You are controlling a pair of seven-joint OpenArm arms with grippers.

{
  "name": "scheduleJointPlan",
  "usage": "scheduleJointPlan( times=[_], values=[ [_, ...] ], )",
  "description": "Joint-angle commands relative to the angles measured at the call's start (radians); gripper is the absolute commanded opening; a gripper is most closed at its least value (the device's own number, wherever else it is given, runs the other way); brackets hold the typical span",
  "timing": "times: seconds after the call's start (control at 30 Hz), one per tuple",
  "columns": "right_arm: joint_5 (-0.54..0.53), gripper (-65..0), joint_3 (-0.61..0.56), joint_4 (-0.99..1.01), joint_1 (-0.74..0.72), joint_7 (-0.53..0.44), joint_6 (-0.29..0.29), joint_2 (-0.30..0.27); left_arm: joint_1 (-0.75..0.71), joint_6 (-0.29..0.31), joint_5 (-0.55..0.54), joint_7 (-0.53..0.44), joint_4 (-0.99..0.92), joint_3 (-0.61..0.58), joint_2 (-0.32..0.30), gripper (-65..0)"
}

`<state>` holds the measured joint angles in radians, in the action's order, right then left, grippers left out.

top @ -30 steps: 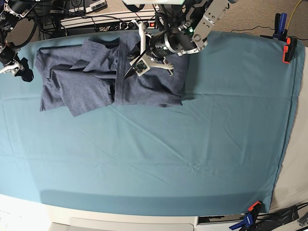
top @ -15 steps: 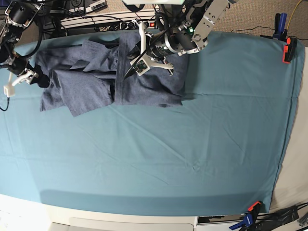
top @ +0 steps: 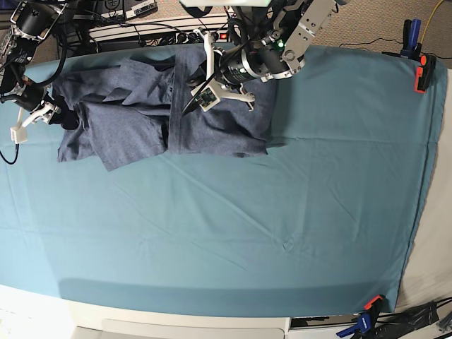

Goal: Fold the T-shirt properly

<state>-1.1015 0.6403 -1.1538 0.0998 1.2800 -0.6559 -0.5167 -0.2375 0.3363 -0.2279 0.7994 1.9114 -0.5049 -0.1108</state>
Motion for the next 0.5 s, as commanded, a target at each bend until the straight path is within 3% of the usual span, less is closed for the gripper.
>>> scheduleJointPlan(
  times=[0.0, 0.27, 0.47],
  values=[
    [0.017, -32.9, 0.002, -0.01, 0.0, 0.042, -0.002, -0.01, 0.005, 0.005, -0.011, -0.023, 0.016, -0.003, 0.008, -65.0],
    [0.016, -33.7, 0.002, -0.009, 0.0, 0.052, -0.002, -0.007, 0.005, 0.004, -0.011, -0.023, 0.016, -0.003, 0.008, -65.0],
    [0.016, -57.6, 0.002, -0.01, 0.0, 0.052, -0.002, -0.007, 0.005, 0.004, -0.011, -0.023, 0.016, -0.003, 0.008, -65.0]
  ],
)
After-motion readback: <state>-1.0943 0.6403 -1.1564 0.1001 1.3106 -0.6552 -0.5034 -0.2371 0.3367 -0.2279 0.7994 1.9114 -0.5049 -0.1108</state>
